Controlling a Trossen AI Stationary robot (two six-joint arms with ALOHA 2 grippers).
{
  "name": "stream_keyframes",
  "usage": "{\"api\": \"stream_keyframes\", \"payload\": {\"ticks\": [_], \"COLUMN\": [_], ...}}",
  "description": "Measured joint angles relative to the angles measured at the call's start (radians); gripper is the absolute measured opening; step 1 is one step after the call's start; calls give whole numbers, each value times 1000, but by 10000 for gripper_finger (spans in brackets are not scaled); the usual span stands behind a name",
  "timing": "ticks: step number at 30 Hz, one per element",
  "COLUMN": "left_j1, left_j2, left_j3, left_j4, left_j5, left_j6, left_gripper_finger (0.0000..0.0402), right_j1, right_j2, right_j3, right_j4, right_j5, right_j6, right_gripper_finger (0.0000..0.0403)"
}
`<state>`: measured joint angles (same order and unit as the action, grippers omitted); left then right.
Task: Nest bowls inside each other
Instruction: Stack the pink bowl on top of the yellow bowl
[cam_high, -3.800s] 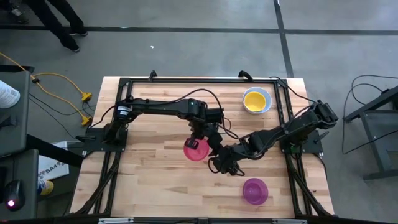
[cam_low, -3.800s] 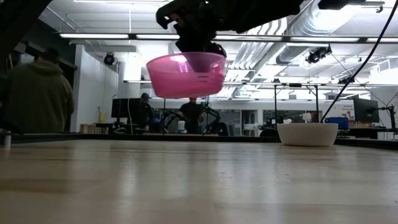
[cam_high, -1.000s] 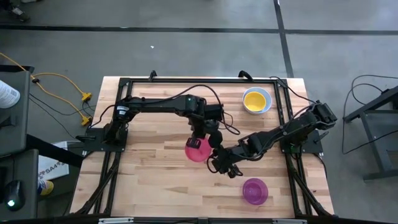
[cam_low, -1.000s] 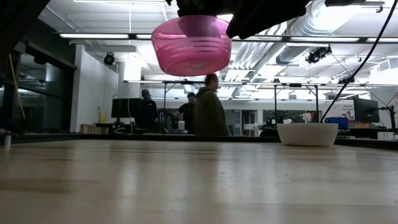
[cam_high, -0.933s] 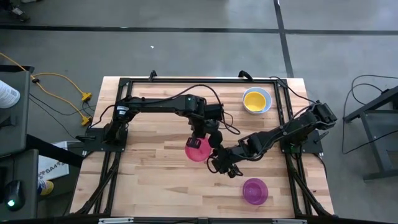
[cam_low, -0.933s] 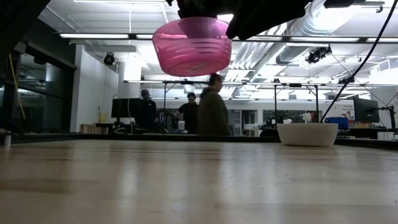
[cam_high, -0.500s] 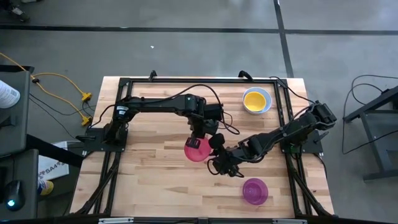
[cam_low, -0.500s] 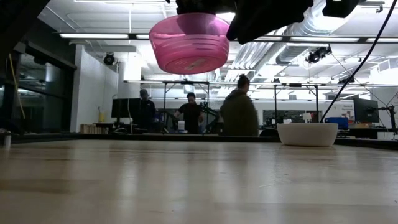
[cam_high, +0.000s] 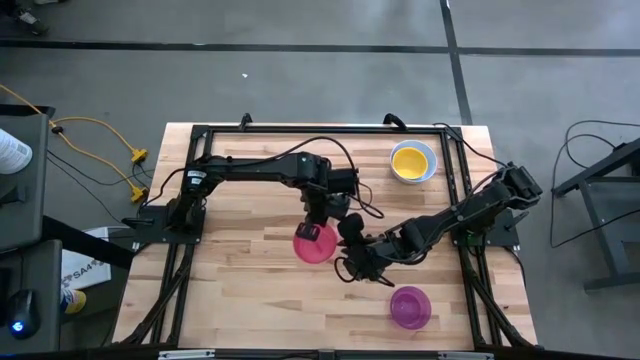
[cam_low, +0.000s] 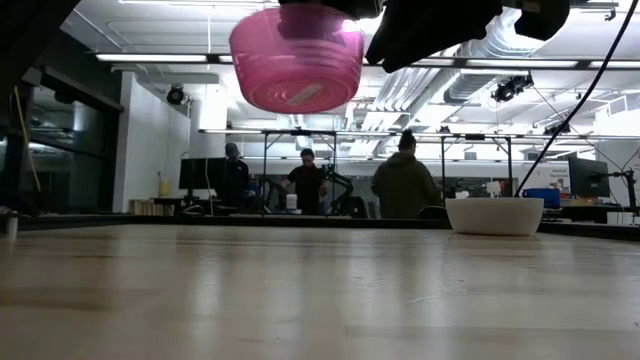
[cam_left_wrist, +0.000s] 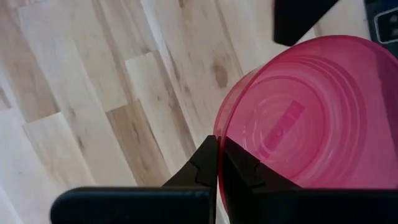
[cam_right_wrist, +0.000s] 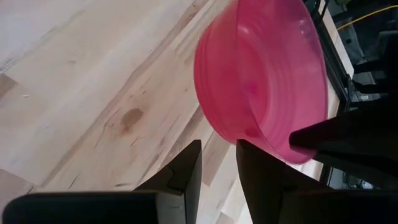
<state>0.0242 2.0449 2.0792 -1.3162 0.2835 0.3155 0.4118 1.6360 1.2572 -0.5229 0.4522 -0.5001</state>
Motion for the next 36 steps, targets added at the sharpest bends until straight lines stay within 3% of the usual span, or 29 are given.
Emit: {"api": "stream_keyframes", "payload": {"ticks": [5, 20, 28, 36], "left_j1": [-8, -6, -6, -6], "left_j2": [0, 0, 0, 1], "left_j3": [0, -2, -2, -2], "left_j4": [-4, -11, 4, 20], "left_j5": [4, 24, 24, 44], "left_j6": [42, 87, 109, 156], "left_gripper_finger": [1, 0, 0, 0], "right_j1": [1, 28, 25, 12], "right_j2": [0, -2, -3, -4], "right_j3": [0, 1, 1, 2], "right_j4": [6, 36, 94, 109], "right_j5": [5, 183, 48, 10], "right_j6": [-8, -87, -104, -105], "right_gripper_finger": [94, 94, 94, 94]}}
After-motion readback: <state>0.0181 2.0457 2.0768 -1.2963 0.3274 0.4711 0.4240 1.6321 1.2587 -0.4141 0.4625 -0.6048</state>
